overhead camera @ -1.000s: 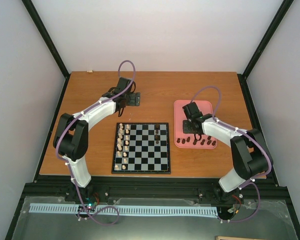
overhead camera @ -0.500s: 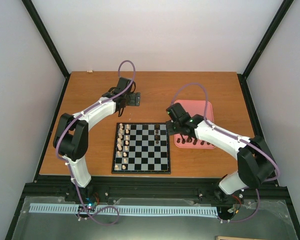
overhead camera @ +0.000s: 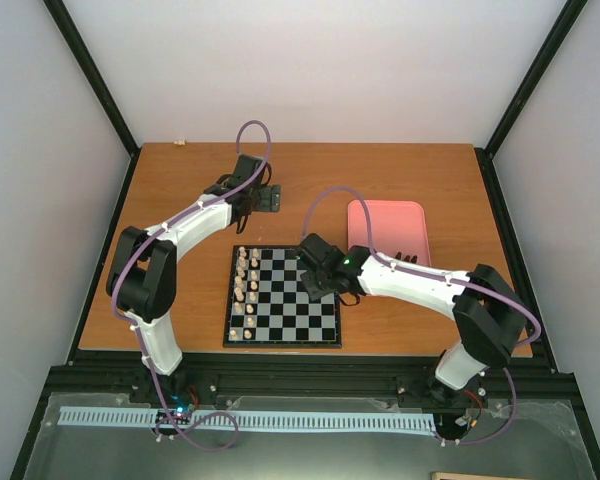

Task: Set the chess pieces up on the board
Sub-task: Place the chess piece on the chessboard.

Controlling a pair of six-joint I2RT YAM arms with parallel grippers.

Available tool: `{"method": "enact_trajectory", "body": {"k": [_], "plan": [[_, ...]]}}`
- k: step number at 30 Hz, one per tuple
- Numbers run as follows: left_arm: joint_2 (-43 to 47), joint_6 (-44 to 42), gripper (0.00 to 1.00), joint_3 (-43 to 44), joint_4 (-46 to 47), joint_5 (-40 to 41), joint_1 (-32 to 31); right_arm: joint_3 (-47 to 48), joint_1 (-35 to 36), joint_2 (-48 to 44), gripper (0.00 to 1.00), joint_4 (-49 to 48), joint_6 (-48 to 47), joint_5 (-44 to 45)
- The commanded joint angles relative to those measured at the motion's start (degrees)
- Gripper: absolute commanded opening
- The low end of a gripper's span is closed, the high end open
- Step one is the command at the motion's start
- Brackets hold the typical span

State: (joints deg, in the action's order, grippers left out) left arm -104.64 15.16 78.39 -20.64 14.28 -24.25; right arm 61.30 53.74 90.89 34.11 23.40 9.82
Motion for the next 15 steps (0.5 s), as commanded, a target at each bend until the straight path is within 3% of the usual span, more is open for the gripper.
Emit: {"method": "enact_trajectory", "body": {"k": [1, 15], "plan": [[0.37, 0.64, 1.0, 2.03, -0.18, -0.31, 0.28, 2.02, 2.19, 1.31, 0.06, 1.8, 1.09, 0.15], [-0.38, 0.57, 1.0, 2.29, -0.18, -0.15, 0.39, 0.36, 3.66, 5.14, 0.07, -0.58, 1.39, -1.41]]}}
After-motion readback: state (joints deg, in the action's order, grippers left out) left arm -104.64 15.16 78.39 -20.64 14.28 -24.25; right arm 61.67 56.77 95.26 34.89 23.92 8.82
